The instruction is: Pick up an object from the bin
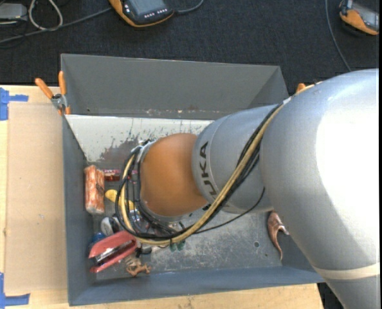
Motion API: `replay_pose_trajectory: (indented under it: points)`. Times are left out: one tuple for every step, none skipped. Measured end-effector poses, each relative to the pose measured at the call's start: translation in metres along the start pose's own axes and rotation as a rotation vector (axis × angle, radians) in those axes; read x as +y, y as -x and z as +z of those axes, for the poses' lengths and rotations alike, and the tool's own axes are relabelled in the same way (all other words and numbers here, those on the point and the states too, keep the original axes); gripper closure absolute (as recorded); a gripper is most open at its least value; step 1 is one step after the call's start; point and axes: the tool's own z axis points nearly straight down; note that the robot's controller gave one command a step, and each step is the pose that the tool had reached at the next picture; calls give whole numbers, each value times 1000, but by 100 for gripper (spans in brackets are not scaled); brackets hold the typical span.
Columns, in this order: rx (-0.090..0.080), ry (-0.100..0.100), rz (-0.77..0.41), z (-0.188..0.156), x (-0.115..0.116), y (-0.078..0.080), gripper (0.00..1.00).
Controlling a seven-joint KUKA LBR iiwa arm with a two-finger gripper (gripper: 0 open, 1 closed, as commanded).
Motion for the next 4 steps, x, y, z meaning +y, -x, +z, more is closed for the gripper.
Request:
replay_pose_trajectory:
  points:
    - [0,0,0,0,0,0,100]
    - [2,2,-430,-44,-3,24,100]
    - [2,2,-430,-44,-3,24,100]
    - [4,2,-541,-9,-15,46,100]
